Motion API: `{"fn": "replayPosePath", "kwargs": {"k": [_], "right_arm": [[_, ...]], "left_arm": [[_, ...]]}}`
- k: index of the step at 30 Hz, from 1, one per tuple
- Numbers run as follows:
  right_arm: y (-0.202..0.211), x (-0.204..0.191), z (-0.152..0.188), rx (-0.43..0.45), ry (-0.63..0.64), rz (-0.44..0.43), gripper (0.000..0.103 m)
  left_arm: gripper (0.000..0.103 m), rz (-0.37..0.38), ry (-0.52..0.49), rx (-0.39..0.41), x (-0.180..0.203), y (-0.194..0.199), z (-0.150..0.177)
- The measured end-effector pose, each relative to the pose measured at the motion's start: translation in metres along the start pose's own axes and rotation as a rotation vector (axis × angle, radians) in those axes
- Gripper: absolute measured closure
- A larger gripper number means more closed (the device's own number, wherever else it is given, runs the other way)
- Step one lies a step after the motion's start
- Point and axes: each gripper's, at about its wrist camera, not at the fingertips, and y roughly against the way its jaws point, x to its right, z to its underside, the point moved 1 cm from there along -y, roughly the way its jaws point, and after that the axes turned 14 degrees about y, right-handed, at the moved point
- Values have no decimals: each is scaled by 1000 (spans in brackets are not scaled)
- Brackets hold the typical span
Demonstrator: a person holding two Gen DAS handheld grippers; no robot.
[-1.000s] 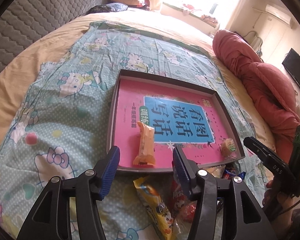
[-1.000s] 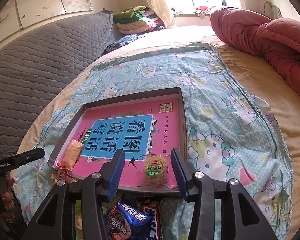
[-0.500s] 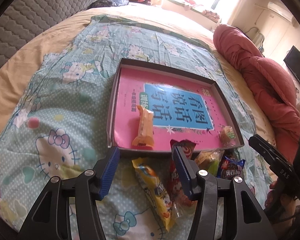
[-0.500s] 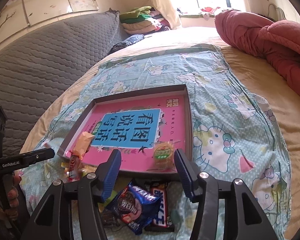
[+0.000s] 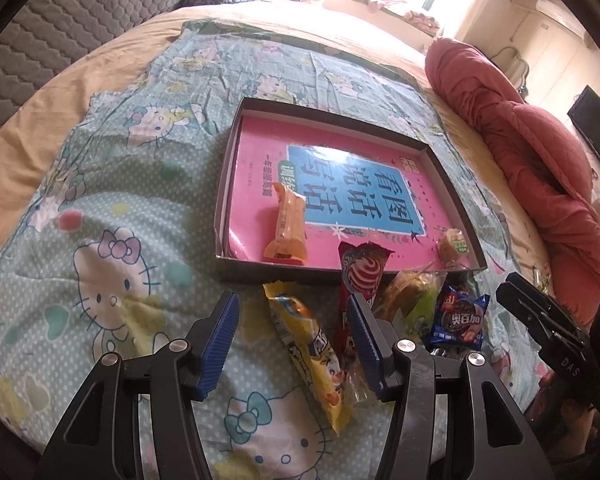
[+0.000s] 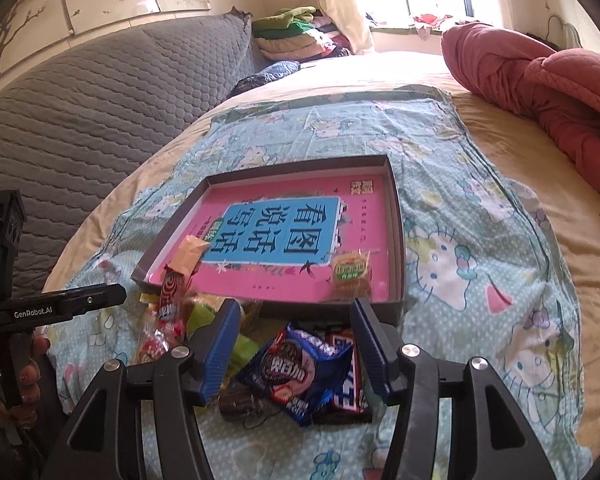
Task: Organize snacks
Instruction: 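Return the left gripper to the pile while the right grasps the blue cookie pack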
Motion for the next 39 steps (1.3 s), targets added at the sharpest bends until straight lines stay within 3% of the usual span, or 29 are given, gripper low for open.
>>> {"fn": "replayPosePath", "kwargs": {"k": [14, 25, 31, 39], "right_arm": [[11, -20, 9, -1, 30, -14, 41], [2, -20, 22, -87, 24, 24, 40], [-15, -13, 30, -157, -7, 17, 40], [-32, -7, 33, -186, -37, -9, 40]], "left_arm": [[45, -9, -7, -40, -5, -2, 13], [45, -7, -13, -71, -3, -13, 26], [45, 2, 2, -93, -8, -24, 26], [45, 5, 18, -107, -11, -35, 25]]}}
